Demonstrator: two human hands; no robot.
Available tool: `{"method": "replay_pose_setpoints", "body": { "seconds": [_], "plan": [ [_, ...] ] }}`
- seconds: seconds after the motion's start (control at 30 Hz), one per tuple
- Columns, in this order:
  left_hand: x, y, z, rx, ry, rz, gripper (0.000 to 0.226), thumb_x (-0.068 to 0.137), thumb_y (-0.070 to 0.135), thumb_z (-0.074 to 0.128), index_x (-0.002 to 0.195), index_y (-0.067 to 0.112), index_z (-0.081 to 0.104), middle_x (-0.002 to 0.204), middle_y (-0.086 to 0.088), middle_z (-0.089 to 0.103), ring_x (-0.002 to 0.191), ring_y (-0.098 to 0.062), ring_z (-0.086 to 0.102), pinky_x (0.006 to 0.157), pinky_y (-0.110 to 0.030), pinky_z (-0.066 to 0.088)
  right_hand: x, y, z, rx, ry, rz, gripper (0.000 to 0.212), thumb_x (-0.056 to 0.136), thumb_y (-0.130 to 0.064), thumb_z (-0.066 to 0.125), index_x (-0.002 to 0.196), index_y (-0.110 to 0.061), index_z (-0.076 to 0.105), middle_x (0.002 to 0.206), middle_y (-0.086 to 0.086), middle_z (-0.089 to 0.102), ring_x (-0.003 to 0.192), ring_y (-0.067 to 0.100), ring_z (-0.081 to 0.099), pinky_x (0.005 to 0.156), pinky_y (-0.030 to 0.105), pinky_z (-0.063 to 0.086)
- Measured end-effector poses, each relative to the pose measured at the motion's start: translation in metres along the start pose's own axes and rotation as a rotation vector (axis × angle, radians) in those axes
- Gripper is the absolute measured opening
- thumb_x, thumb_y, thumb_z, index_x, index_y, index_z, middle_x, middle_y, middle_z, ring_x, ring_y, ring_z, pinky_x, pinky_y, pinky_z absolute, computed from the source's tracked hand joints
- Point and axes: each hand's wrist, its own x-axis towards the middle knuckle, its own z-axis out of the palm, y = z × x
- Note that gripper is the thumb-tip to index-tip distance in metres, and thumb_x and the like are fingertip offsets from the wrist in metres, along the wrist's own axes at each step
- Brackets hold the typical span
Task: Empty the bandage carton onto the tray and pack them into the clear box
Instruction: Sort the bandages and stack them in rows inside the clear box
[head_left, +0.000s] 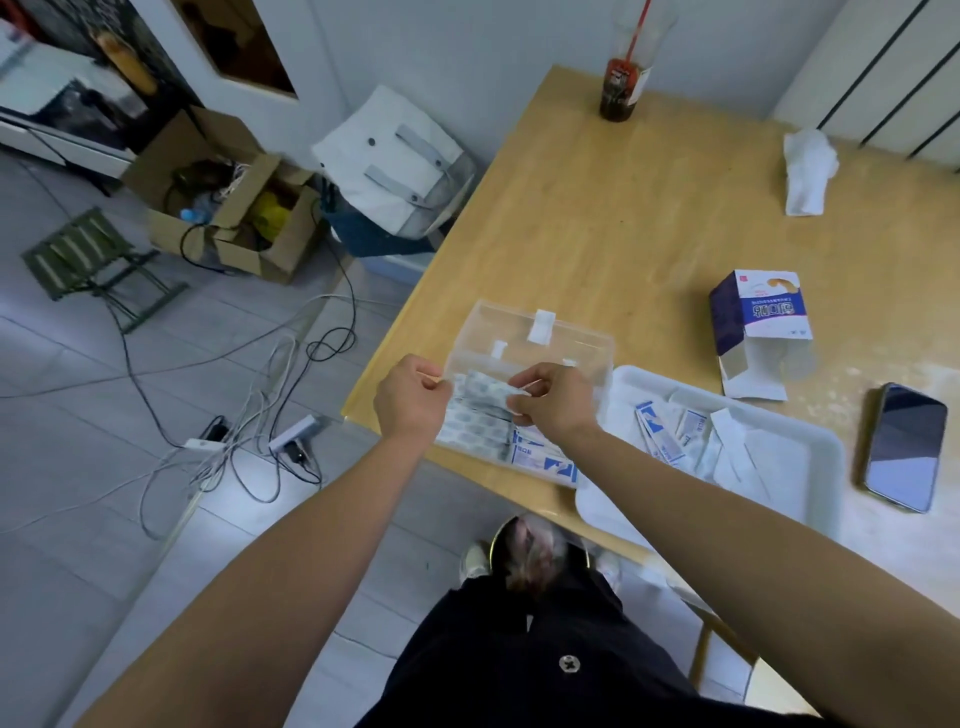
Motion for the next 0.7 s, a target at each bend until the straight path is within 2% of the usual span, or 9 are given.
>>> {"method": "replay_pose_setpoints", "body": {
  "seconds": [0.13,0.33,0.4,0.47,0.57,0.7],
  "plan": [
    [0.008,-0.008,-0.004,0.023,-0.060,-0.001,0.017,0.085,0.017,0.068,0.100,0.015,0.063,0.083,0.000,0.060,0.076,-0.017,0.058,0.070,-0.028,0.045,0.005,0.000,0.018,-0.086,0.042,-0.016,0.012,0.082,0.005,0.066,0.088,-0.006,0.066,0.074,0.009,0.062,0.062,0.028,0.069,0.047,0.020,0.050],
    [0.011,-0.009,-0.005,0.067,-0.091,0.039,0.014,0.084,0.018,0.067,0.097,0.016,0.062,0.080,0.004,0.059,0.074,-0.015,0.056,0.066,-0.025,0.041,0.009,0.007,0.034,-0.231,0.114,-0.101,0.017,0.079,0.002,0.065,0.087,-0.012,0.061,0.082,0.009,0.063,0.065,0.030,0.067,0.061,0.041,0.058],
    [0.012,-0.009,-0.005,0.077,-0.094,0.051,0.014,0.083,0.017,0.068,0.096,0.016,0.061,0.079,0.005,0.058,0.074,-0.014,0.056,0.066,-0.025,0.040,0.007,0.012,0.036,-0.304,0.121,-0.147,0.019,0.078,0.002,0.063,0.083,-0.015,0.056,0.079,0.009,0.063,0.066,0.030,0.065,0.060,0.042,0.056],
    [0.013,-0.009,-0.005,0.089,-0.104,0.056,0.015,0.082,0.016,0.069,0.094,0.016,0.060,0.078,0.006,0.058,0.075,-0.014,0.056,0.066,-0.023,0.040,0.005,0.016,0.037,-0.368,0.112,-0.207,0.019,0.079,0.005,0.060,0.078,-0.014,0.059,0.074,0.007,0.065,0.069,0.027,0.064,0.061,0.037,0.055],
    [0.013,-0.012,-0.004,0.096,-0.106,0.066,0.016,0.082,0.016,0.069,0.095,0.015,0.060,0.076,0.007,0.057,0.074,-0.014,0.057,0.064,-0.022,0.039,0.009,0.017,0.038,-0.500,0.065,-0.271,0.015,0.085,0.002,0.059,0.090,-0.006,0.070,0.089,0.006,0.070,0.081,0.023,0.066,0.070,0.026,0.049],
    [0.007,-0.009,-0.006,0.168,-0.074,0.106,0.021,0.085,0.022,0.067,0.102,0.018,0.056,0.074,0.007,0.053,0.071,-0.016,0.057,0.058,-0.026,0.040,0.016,0.024,0.041,-0.812,-0.046,-0.395,0.018,0.083,0.008,0.055,0.091,0.001,0.070,0.098,0.014,0.064,0.084,0.032,0.064,0.076,0.039,0.052]
  ]
}}
